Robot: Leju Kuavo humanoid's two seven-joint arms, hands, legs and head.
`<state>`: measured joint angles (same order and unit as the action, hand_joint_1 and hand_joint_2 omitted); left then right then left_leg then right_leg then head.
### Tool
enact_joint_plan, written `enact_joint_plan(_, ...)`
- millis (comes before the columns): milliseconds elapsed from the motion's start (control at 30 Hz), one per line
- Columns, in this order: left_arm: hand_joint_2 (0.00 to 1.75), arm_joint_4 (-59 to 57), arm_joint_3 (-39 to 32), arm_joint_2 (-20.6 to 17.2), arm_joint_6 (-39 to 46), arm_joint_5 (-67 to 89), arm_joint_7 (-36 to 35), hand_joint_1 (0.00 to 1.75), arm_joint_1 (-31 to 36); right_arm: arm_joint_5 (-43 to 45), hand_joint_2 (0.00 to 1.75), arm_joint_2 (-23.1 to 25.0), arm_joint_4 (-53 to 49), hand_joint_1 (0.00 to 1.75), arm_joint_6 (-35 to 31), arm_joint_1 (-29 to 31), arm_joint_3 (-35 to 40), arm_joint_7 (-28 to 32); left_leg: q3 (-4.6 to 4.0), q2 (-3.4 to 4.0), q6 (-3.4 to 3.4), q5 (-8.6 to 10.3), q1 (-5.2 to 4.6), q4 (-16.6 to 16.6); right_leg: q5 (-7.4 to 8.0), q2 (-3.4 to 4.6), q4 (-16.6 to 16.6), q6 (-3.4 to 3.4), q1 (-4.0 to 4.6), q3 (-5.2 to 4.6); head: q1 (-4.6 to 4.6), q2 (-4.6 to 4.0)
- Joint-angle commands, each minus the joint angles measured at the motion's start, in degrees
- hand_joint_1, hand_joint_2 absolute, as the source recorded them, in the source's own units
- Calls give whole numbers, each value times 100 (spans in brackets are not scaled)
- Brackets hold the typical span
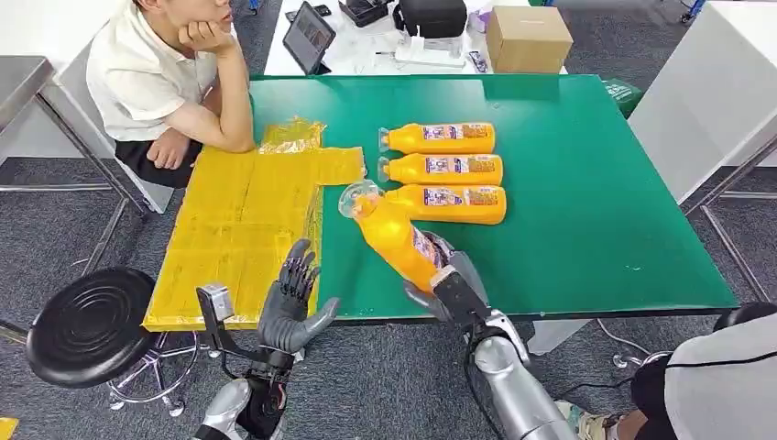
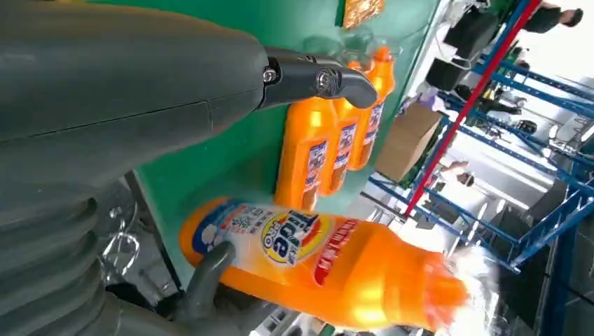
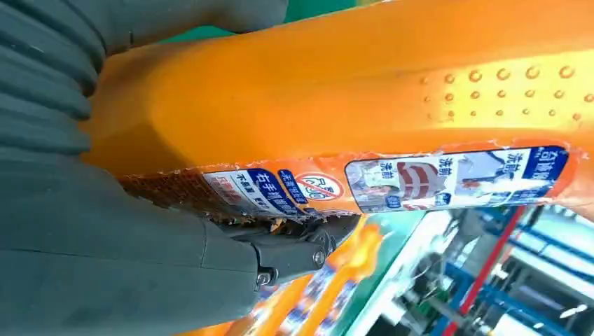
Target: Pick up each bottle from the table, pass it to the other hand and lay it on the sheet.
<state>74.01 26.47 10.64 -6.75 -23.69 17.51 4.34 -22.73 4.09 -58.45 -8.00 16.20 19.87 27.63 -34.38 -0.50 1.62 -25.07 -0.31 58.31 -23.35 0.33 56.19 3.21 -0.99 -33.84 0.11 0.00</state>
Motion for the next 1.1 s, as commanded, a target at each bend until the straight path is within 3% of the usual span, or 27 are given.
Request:
enact_joint_plan(33, 175, -756, 410, -190, -134, -106, -23, 0, 479, 4, 175, 307, 503, 175, 265, 354, 1041, 199, 18, 17, -11, -6, 6, -4, -2, 12, -4, -13, 6, 14, 2, 0)
enact_joint_plan(600, 175, -795, 565, -104, -252, -79, 137, 0, 669, -68, 175, 233, 1195, 175, 847, 739, 1951, 193, 12, 5, -10, -4, 5, -3, -4, -1, -4, -13, 6, 14, 2, 0)
enact_joint_plan(1033, 175, -832, 558, -100, -316, -121, 149, 0, 684, -103, 175, 229, 1209, 175, 865, 775, 2027, 176, 9, 2, -9, -2, 5, -4, -4, -3, -3, -12, 6, 9, 2, 0)
enact_joint_plan(1067, 175, -820, 537, -159, -698, -256, 269, 175, 689, -127, 175, 206, 1174, 175, 908, 758, 2123, 191, 12, 3, -11, -3, 7, -4, -4, -3, -5, -14, 8, 12, 0, 0)
enact_joint_plan(1100, 175, -831, 526, -155, -727, -258, 272, 175, 696, -123, 175, 192, 1145, 175, 902, 751, 2124, 192, 1, -1, -5, 0, 2, -3, -2, -4, -3, -7, 3, 1, 0, 0)
